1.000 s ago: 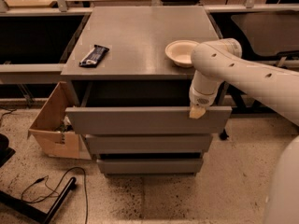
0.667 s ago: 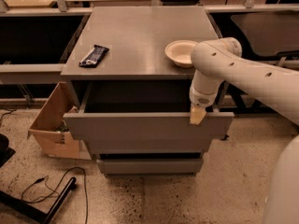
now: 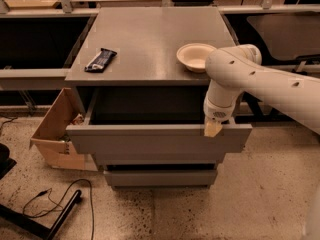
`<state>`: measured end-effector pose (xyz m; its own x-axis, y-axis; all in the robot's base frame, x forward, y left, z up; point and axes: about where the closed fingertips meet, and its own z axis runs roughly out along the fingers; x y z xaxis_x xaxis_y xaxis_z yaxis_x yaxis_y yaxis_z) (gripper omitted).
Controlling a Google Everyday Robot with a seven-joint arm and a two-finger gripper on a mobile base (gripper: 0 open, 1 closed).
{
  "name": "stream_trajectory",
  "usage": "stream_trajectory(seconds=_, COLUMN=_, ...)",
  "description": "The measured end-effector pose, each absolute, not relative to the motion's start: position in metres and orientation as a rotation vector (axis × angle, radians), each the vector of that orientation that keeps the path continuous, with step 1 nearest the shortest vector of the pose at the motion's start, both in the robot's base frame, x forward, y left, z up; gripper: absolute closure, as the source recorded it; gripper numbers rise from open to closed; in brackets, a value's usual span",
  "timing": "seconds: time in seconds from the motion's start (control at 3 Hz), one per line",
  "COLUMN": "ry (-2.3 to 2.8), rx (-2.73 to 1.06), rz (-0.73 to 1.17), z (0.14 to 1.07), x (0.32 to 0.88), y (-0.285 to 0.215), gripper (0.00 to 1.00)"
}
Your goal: Open top drawer
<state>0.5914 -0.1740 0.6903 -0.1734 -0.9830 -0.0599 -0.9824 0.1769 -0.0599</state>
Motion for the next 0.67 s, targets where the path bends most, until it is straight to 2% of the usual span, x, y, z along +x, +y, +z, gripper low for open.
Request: stream_trajectory(seconds=0.67, ry=2.367, rx=-2.036, rz=0.042, z=0.694, x=0.528, y=-0.188, gripper=1.0)
